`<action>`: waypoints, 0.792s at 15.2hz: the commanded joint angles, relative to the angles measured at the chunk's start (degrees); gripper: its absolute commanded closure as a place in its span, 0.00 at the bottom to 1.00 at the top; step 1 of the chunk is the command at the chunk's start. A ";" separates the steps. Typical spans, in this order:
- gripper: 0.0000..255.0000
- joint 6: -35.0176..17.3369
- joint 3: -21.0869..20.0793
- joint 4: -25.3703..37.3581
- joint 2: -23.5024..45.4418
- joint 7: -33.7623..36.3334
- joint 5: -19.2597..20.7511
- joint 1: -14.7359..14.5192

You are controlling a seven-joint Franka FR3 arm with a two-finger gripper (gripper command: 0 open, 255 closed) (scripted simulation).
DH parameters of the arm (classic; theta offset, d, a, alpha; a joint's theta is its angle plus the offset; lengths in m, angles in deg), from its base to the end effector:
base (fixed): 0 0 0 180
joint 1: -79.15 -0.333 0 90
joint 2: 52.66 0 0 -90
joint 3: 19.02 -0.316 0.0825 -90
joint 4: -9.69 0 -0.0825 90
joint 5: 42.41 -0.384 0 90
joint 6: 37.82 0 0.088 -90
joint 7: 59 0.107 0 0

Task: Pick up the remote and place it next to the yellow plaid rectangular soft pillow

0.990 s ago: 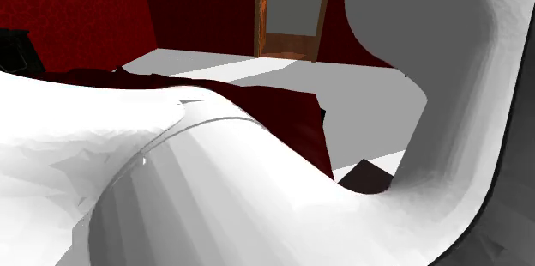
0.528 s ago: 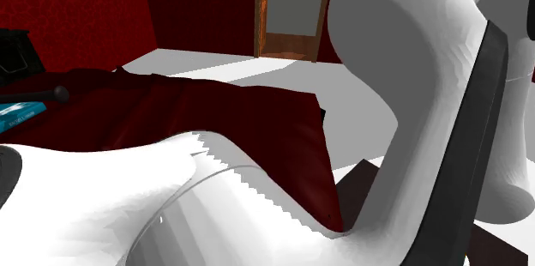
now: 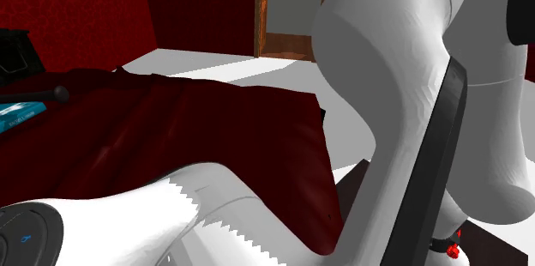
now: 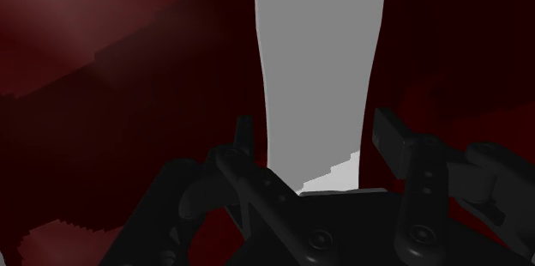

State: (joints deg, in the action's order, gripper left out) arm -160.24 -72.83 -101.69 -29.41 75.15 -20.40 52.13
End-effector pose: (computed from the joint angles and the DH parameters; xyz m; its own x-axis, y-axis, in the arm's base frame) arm 0.1414 0.5852 0.3471 0.7308 -0.6826 0.0085 -0.6826 -0.7306 0.0182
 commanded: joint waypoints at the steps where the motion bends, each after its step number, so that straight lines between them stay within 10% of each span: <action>1: 1.00 -0.05 0.10 0.08 0.15 0.06 0.13 -0.10; 5: 1.00 -0.05 0.10 0.08 0.15 0.06 0.13 -0.11; 6: 0.00 -0.05 0.09 0.07 0.14 0.06 0.13 -0.10; 12: 0.00 1.39 -0.70 0.83 -0.93 -0.67 -1.02 0.51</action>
State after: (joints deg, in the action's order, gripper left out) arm -159.46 -73.19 -101.13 -29.87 74.74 -20.92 52.41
